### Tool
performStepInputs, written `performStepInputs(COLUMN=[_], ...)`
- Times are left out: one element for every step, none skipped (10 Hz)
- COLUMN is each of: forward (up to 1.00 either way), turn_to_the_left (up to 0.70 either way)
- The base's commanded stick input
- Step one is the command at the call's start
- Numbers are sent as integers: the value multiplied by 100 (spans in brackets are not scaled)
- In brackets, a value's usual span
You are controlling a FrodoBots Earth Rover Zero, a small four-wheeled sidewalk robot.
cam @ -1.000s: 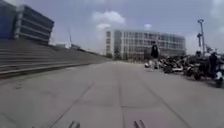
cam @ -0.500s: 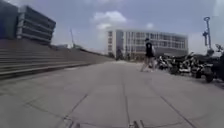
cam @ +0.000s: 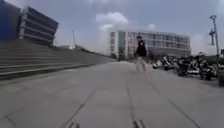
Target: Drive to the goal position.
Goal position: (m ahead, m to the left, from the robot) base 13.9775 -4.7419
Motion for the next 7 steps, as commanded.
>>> performStepInputs(forward=[85, 85, 85, 85, 85, 85, 85], turn_to_the_left=[0, 0, 0, 0, 0, 0, 0])
